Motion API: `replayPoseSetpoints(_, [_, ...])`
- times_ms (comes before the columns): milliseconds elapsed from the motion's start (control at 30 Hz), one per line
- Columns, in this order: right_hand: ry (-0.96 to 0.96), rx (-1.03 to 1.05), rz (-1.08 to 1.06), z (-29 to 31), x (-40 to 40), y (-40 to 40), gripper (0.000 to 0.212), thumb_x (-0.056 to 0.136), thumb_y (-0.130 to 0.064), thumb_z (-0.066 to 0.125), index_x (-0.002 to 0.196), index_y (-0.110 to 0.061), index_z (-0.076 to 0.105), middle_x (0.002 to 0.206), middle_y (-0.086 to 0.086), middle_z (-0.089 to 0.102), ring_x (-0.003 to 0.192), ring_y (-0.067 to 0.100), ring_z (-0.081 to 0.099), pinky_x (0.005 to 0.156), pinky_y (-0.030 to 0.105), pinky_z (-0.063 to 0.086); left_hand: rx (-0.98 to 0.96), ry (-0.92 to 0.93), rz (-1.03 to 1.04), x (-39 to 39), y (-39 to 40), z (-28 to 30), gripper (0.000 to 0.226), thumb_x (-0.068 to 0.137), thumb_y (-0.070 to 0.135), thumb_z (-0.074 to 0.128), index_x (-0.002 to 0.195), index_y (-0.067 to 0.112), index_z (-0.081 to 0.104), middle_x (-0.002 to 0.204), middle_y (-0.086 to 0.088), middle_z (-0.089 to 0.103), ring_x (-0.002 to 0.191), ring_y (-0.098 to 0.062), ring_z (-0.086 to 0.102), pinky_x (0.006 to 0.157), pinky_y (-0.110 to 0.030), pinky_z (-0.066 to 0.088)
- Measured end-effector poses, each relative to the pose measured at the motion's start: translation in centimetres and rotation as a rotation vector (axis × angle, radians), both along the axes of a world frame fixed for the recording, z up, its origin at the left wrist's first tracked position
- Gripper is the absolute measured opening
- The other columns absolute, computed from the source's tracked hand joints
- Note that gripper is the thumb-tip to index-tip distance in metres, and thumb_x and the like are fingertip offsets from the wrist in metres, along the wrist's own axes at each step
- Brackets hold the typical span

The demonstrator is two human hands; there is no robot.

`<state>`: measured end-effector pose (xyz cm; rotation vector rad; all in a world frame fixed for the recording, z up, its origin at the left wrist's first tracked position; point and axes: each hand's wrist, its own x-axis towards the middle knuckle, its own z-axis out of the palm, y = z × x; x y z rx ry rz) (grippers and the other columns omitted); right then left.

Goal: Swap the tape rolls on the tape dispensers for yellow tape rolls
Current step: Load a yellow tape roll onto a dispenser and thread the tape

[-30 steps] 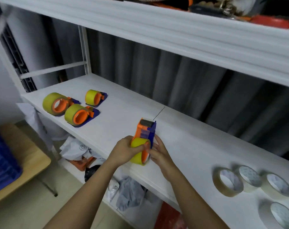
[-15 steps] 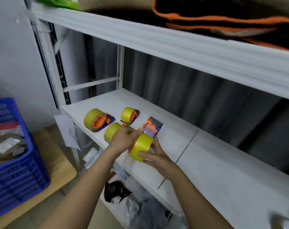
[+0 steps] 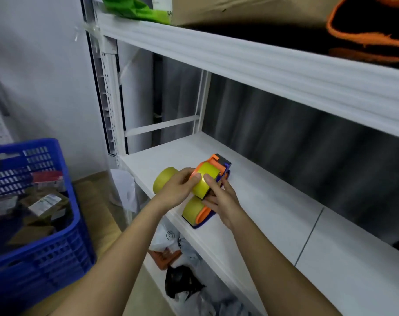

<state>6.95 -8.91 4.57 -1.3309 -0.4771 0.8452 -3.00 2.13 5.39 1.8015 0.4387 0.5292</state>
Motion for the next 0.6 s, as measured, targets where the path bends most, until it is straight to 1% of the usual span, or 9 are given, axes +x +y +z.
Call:
replayPoseSetpoints(133, [-0.024, -0.02, 0.003, 1.5, 1.1, 2.9, 0.069, 0.07, -0.057, 0.07, 0.128, -0.029, 0.048, 0.125, 0.005, 0.062, 0.1, 0.019, 0.068, 0.068, 0.022, 0.056, 0.027, -0.075, 0.091, 1.2, 1.6, 0.1, 0.018, 0.098, 0.028, 0.047, 0.116, 0.027, 0.049, 0.097, 0.017, 0.06, 0.088, 0.002, 0.058, 0.072, -0.004, 0.043])
replayPoseSetpoints(167, [-0.029, -0.038, 0.006, 1.8, 1.4, 3.5, 0.072, 0.071, -0.058, 0.069, 0.131, -0.026, 0.045, 0.126, 0.006, 0.06, 0.1, 0.019, 0.067, 0.071, 0.024, 0.056, 0.04, -0.097, 0.142, 1.5, 2.1, 0.1, 0.016, 0.098, 0.026, 0.047, 0.114, 0.026, 0.049, 0.096, 0.013, 0.06, 0.088, -0.004, 0.058, 0.075, -0.009, 0.044])
replayPoseSetpoints(233, [-0.023, -0.069, 0.04, 2.1, 2.3, 4.5, 0.072, 0.077, -0.061, 0.061, 0.135, -0.022, 0.042, 0.123, 0.006, 0.062, 0.103, 0.019, 0.065, 0.087, 0.032, 0.054, 0.041, -0.118, 0.226, 2.0, 3.0, 0.3, 0.013, 0.098, 0.024, 0.047, 0.111, 0.023, 0.05, 0.095, 0.008, 0.06, 0.088, -0.011, 0.057, 0.079, -0.023, 0.046])
replayPoseSetpoints(300, [0.0, -0.068, 0.096, 2.3, 3.3, 5.1, 0.06, 0.082, -0.062, 0.054, 0.129, -0.025, 0.046, 0.108, -0.003, 0.065, 0.104, 0.02, 0.063, 0.096, 0.037, 0.049, 0.003, -0.138, 0.27, 2.4, 3.8, 0.4, 0.009, 0.098, 0.024, 0.047, 0.106, 0.022, 0.05, 0.09, 0.008, 0.058, 0.082, -0.009, 0.056, 0.074, -0.023, 0.046])
replayPoseSetpoints(333, [0.002, -0.066, 0.11, 2.3, 3.7, 5.2, 0.053, 0.084, -0.06, 0.053, 0.126, -0.029, 0.046, 0.104, -0.008, 0.061, 0.105, 0.02, 0.061, 0.095, 0.036, 0.05, -0.01, -0.147, 0.29, 2.7, 4.2, 0.4, 0.008, 0.098, 0.023, 0.046, 0.104, 0.021, 0.05, 0.087, 0.008, 0.058, 0.078, -0.008, 0.055, 0.07, -0.018, 0.046])
replayPoseSetpoints(400, [-0.028, -0.103, 0.094, 2.0, 4.6, 5.1, 0.049, 0.087, -0.054, 0.054, 0.128, -0.03, 0.044, 0.109, -0.01, 0.052, 0.11, 0.022, 0.056, 0.085, 0.031, 0.053, -0.002, -0.13, 0.34, 3.2, 5.1, 0.3, 0.009, 0.098, 0.023, 0.046, 0.103, 0.018, 0.051, 0.085, 0.006, 0.057, 0.074, -0.008, 0.053, 0.062, -0.012, 0.044])
replayPoseSetpoints(467, [-0.079, -0.169, 0.045, 1.3, 5.7, 5.0, 0.046, 0.089, -0.047, 0.057, 0.129, -0.026, 0.046, 0.117, -0.005, 0.051, 0.113, 0.022, 0.054, 0.081, 0.029, 0.052, 0.015, -0.092, 0.392, 3.8, 6.2, 0.3, 0.014, 0.098, 0.024, 0.045, 0.106, 0.014, 0.051, 0.089, -0.001, 0.057, 0.077, -0.015, 0.053, 0.065, -0.021, 0.043])
replayPoseSetpoints(567, [-0.207, -0.251, -0.046, -0.2, 7.3, 5.0, 0.042, 0.091, -0.035, 0.059, 0.129, -0.017, 0.051, 0.126, 0.005, 0.054, 0.116, 0.022, 0.053, 0.098, 0.037, 0.047, 0.042, 0.0, 0.418, 5.1, 8.2, 0.5, 0.026, 0.099, 0.022, 0.044, 0.118, 0.005, 0.049, 0.103, -0.012, 0.057, 0.092, -0.028, 0.053, 0.08, -0.036, 0.043])
replayPoseSetpoints(600, [-0.277, -0.273, -0.066, -0.7, 7.7, 5.0, 0.038, 0.092, -0.029, 0.059, 0.127, -0.015, 0.053, 0.128, 0.006, 0.054, 0.116, 0.021, 0.053, 0.102, 0.036, 0.044, 0.049, 0.044, 0.418, 5.6, 8.9, 0.5, 0.029, 0.099, 0.021, 0.043, 0.122, 0.004, 0.048, 0.108, -0.015, 0.057, 0.099, -0.032, 0.054, 0.085, -0.039, 0.043])
